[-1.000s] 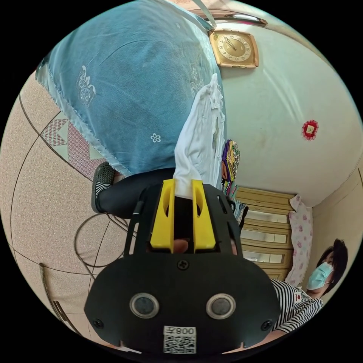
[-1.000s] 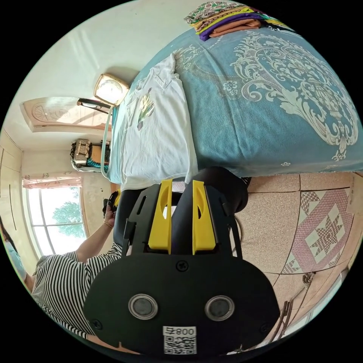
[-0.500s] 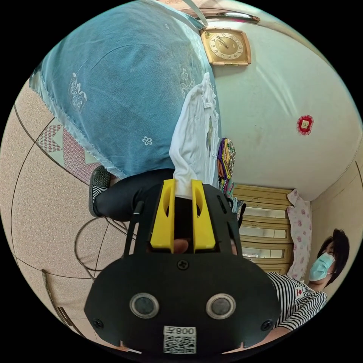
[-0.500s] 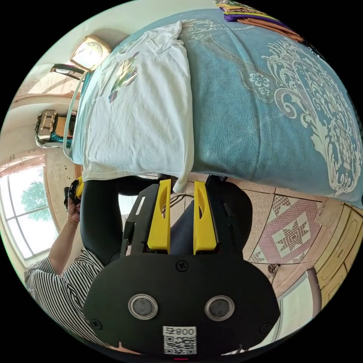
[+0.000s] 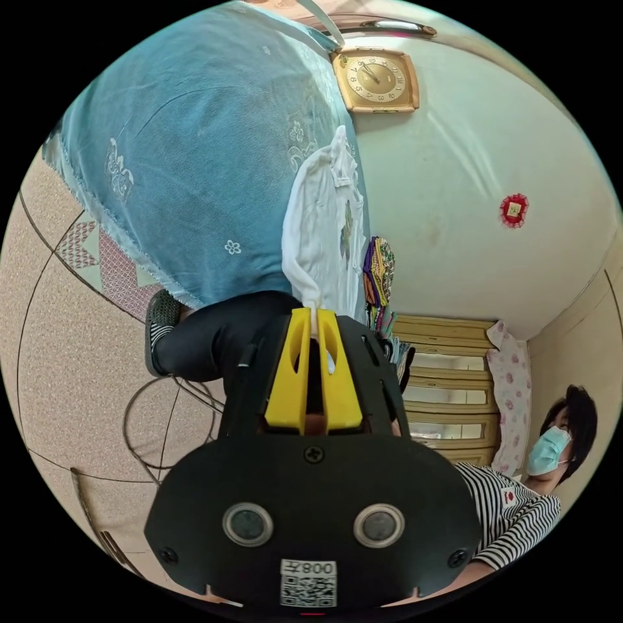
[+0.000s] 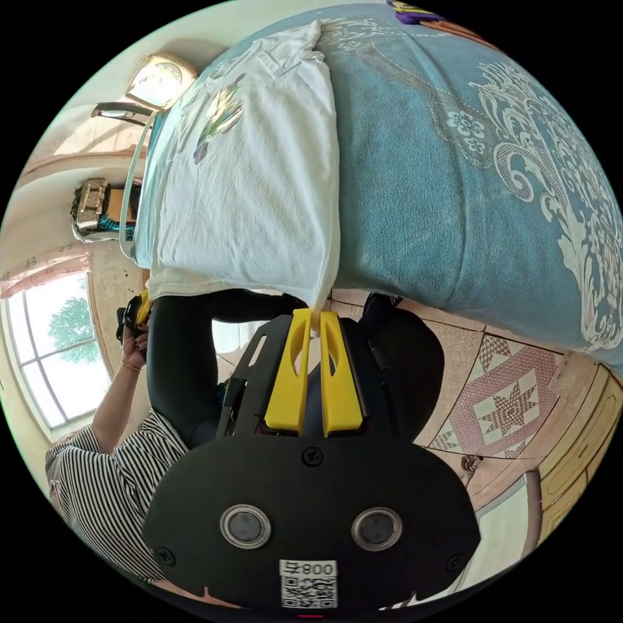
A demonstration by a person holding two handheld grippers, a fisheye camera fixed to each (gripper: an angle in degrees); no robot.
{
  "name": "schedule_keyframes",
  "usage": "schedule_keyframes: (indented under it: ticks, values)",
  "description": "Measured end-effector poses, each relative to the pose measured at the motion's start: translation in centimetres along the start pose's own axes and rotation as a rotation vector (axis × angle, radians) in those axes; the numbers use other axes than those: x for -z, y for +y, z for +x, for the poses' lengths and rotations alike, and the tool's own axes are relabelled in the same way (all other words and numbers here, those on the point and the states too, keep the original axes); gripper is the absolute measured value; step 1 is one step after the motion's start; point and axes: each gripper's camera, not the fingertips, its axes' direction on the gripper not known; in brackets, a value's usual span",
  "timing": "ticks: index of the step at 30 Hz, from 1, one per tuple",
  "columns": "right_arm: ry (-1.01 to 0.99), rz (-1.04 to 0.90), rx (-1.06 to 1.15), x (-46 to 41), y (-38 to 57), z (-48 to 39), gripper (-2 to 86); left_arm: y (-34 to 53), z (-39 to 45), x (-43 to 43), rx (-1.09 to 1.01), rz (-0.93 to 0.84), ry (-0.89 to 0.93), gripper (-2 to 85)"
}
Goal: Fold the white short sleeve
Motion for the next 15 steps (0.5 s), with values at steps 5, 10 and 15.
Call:
schedule_keyframes:
  ticks: [5, 10, 15]
  values:
    - [-0.175, 0.104, 0.041, 4.9, 3.4, 2.3, 2.0, 1.4, 1.6, 0.9, -0.049, 0.033, 0.078, 1.8]
    - [-0.384, 0.215, 0.109, 10.7, 6.1, 4.0, 1.7, 3.0, 2.9, 2.3, -0.085, 0.082, 0.148, 1.7]
    - [-0.424, 0.263, 0.174, 13.9, 7.6, 3.6, 1.4, 4.8, 4.4, 3.0, -0.131, 0.106, 0.187, 1.6]
